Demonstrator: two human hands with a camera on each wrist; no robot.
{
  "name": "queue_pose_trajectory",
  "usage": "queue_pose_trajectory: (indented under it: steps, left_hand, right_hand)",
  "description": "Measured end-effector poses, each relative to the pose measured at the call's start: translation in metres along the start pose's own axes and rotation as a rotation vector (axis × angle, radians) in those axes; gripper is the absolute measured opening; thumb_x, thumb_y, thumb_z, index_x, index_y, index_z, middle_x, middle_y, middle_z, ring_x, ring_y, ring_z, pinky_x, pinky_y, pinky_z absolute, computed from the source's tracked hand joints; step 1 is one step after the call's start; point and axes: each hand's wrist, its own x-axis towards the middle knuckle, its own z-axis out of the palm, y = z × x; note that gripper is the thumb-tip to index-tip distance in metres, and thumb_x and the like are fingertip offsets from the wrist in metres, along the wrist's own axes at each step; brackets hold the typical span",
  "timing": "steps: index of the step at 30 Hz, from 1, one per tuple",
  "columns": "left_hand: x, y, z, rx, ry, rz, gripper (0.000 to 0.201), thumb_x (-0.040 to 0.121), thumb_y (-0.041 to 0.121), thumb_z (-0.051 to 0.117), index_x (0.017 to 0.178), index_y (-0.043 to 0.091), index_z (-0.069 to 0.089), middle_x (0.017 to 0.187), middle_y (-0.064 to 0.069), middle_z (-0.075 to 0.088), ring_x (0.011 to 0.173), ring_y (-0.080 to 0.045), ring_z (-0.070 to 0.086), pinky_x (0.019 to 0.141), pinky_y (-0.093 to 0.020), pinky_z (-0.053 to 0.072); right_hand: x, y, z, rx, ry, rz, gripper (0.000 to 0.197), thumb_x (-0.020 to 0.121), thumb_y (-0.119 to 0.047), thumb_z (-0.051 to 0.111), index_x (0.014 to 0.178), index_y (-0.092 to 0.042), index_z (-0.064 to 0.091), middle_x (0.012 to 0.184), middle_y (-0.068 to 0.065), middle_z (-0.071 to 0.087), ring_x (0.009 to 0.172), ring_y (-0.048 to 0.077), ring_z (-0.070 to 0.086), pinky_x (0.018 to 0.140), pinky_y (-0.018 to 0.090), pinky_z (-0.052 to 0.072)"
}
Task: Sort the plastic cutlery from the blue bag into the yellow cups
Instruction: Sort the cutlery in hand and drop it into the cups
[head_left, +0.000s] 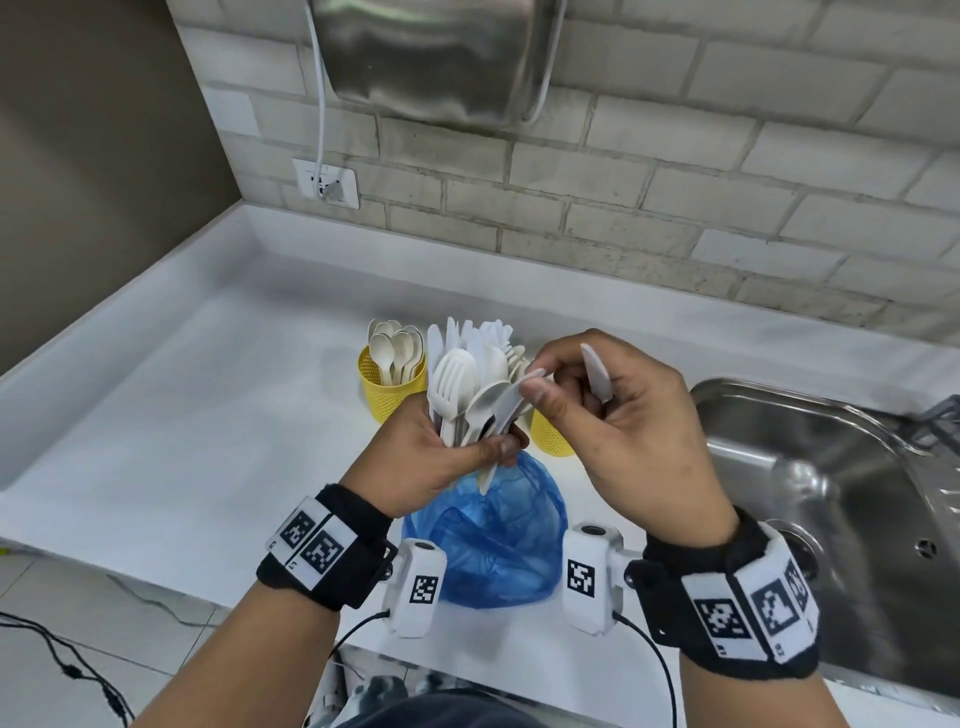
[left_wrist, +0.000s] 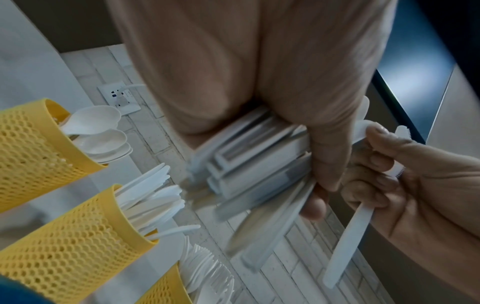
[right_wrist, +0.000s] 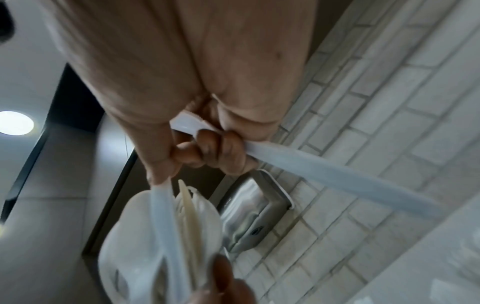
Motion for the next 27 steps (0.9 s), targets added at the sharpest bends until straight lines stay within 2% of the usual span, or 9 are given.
queue_pose_trajectory:
  steps: [3, 5, 9, 12, 15, 17, 20, 24, 27]
  left_hand:
    - [-0.001, -0.002, 0.0, 0.008, -0.014, -0.023, 0.025, 0.086, 0.015, 0.079, 0.109, 0.009, 0.074, 0.098, -0.011, 0.079, 0.096, -0.027, 0.076, 0.09, -0.038, 0.06]
    - [-0.001, -0.002, 0.0, 0.02, -0.019, -0.038, 0.024, 0.087, 0.014, 0.078, 0.11, 0.008, 0.074, 0.099, -0.009, 0.079, 0.095, -0.024, 0.077, 0.088, -0.032, 0.059]
    - [0.0, 0.0, 0.003, 0.044, -0.02, -0.033, 0.028, 0.085, 0.014, 0.079, 0.109, 0.004, 0.072, 0.094, -0.012, 0.079, 0.089, -0.025, 0.077, 0.079, -0.024, 0.058]
    - [0.001, 0.0, 0.003, 0.058, -0.022, -0.041, 0.026, 0.086, 0.011, 0.079, 0.111, 0.004, 0.072, 0.095, -0.011, 0.079, 0.088, -0.023, 0.077, 0.077, -0.022, 0.057]
    - [0.0, 0.002, 0.005, 0.062, -0.023, -0.054, 0.018, 0.088, 0.009, 0.077, 0.105, 0.004, 0.074, 0.091, -0.009, 0.079, 0.083, -0.018, 0.077, 0.075, -0.019, 0.056]
    - [0.0, 0.002, 0.005, 0.08, -0.025, -0.062, 0.016, 0.087, 0.013, 0.078, 0.102, 0.005, 0.076, 0.091, -0.01, 0.079, 0.084, -0.02, 0.077, 0.077, -0.023, 0.058]
    - [-0.001, 0.002, 0.005, 0.081, -0.032, -0.074, 0.017, 0.086, 0.021, 0.078, 0.099, 0.009, 0.077, 0.093, -0.011, 0.079, 0.088, -0.026, 0.077, 0.087, -0.041, 0.062]
    - [-0.001, 0.003, 0.007, 0.103, -0.039, -0.079, 0.016, 0.09, 0.022, 0.076, 0.103, 0.013, 0.078, 0.096, -0.01, 0.08, 0.089, -0.025, 0.077, 0.091, -0.044, 0.06]
    - [0.0, 0.004, 0.008, 0.115, -0.043, -0.073, 0.022, 0.089, 0.024, 0.076, 0.107, 0.01, 0.076, 0.097, -0.01, 0.079, 0.09, -0.024, 0.077, 0.089, -0.039, 0.061]
  right_hand:
    - [0.003, -0.003, -0.003, 0.195, 0.073, 0.038, 0.006, 0.096, -0.003, 0.067, 0.096, -0.006, 0.062, 0.076, -0.01, 0.062, 0.067, 0.006, 0.057, 0.067, 0.021, 0.047]
    - [0.004, -0.003, -0.006, 0.247, 0.081, 0.054, 0.005, 0.097, -0.006, 0.066, 0.097, -0.008, 0.062, 0.076, -0.011, 0.06, 0.066, 0.008, 0.055, 0.067, 0.025, 0.047]
    - [0.002, 0.003, -0.004, 0.124, -0.054, 0.089, 0.007, 0.093, -0.016, 0.075, 0.093, -0.013, 0.069, 0.073, 0.016, 0.058, 0.064, 0.031, 0.051, 0.061, 0.036, 0.045]
    - [0.001, 0.002, -0.001, 0.043, -0.025, 0.059, 0.008, 0.094, -0.013, 0.073, 0.088, -0.014, 0.068, 0.076, 0.005, 0.064, 0.064, 0.014, 0.055, 0.063, 0.025, 0.045]
    - [0.002, 0.002, -0.002, 0.045, 0.099, 0.017, 0.012, 0.1, -0.02, 0.064, 0.09, -0.014, 0.06, 0.073, -0.007, 0.059, 0.064, 0.012, 0.053, 0.062, 0.028, 0.045]
    - [0.004, 0.003, -0.003, 0.098, 0.197, -0.003, 0.013, 0.104, -0.028, 0.057, 0.094, -0.021, 0.055, 0.074, -0.006, 0.052, 0.062, 0.015, 0.047, 0.058, 0.035, 0.041]
    - [0.009, 0.004, -0.006, 0.204, 0.374, -0.031, 0.015, 0.109, -0.027, 0.042, 0.097, -0.022, 0.048, 0.078, -0.001, 0.049, 0.062, 0.017, 0.044, 0.054, 0.035, 0.039]
    - [0.015, 0.004, -0.014, 0.41, 0.602, -0.038, 0.021, 0.112, -0.024, 0.032, 0.098, -0.016, 0.046, 0.082, 0.008, 0.062, 0.069, 0.027, 0.062, 0.064, 0.038, 0.05]
    - [0.017, -0.005, -0.019, 0.441, 0.711, -0.059, 0.019, 0.114, -0.026, 0.029, 0.1, -0.017, 0.038, 0.07, 0.01, 0.057, 0.048, 0.03, 0.057, 0.049, 0.037, 0.05]
